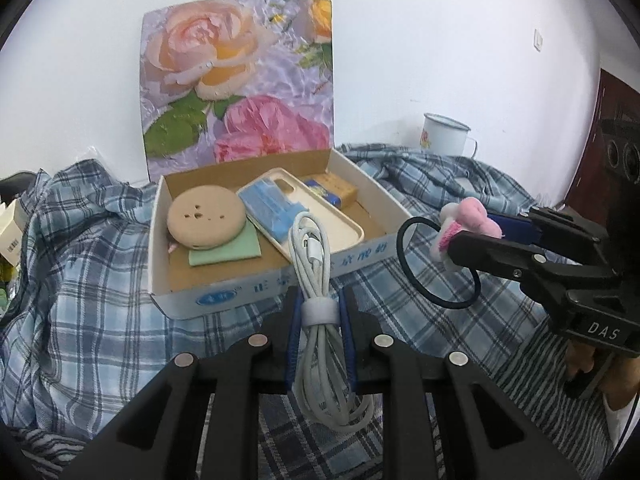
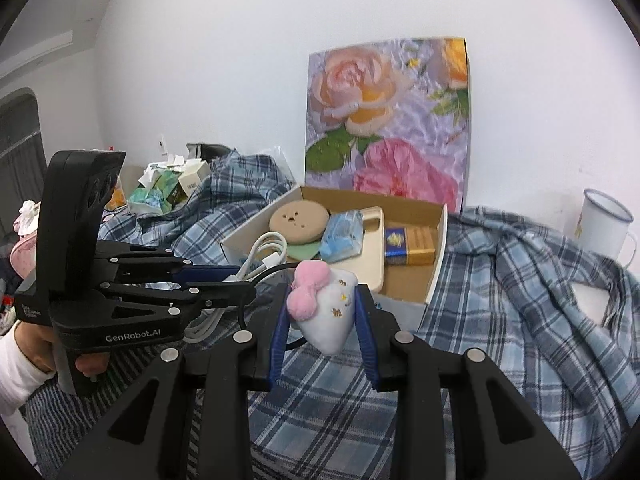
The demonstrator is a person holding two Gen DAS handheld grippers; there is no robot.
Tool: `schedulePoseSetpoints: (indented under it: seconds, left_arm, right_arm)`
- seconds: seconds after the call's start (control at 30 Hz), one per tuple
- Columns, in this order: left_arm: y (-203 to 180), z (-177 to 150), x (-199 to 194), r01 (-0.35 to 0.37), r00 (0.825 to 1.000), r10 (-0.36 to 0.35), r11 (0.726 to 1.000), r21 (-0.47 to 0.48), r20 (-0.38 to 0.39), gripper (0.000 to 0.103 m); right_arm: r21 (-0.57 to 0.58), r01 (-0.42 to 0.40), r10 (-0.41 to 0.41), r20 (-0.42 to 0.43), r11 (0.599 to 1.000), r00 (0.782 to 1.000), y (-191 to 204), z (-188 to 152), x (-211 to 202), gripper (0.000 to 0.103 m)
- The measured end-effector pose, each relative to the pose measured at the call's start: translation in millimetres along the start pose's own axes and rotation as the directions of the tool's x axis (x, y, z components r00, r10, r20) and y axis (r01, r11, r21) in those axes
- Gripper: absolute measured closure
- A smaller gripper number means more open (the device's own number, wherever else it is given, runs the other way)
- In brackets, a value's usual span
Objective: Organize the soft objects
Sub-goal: 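Lift and carry the cable and keychain with both tools over the box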
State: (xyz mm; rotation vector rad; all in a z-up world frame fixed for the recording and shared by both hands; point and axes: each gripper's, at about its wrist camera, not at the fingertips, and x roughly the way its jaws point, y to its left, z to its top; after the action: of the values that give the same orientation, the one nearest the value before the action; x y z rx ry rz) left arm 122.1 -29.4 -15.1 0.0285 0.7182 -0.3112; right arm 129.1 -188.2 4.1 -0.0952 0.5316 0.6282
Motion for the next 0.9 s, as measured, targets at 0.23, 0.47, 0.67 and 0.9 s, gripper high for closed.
schedulePoseSetpoints:
  seconds: [0.23,0.47,0.67,0.9]
  left_arm:
    - [3,5,-14,0.003,0.999,-0.002,1.000,-0.006,0.050,0.083]
    - [8,9,-27,0.003,0.996,-0.001,1.000,-0.022,0.092,0.083]
    - [14,15,-41,-0.008,0.991,0.012,0.999,-0.032,0.131,0.083]
    - [18,27,-59,-0.052,0.985,0.052,0.999,-0.004,0.166,0.083]
  right_arm:
    - [-0.012,0.015,-0.014,0.034,1.000,0.999,4,3,-5,0.072]
    - [-0.024,0.018,-0.016,0.081,1.000,0.997,11,9,-12,0.072]
    - [-0.059,0.021,-0.013,0.133,0.998,0.991,23,22,-22,0.072]
    - [-0.069,0.043,-0.028,0.192,0.997,0.981,33,50,-39,0.072]
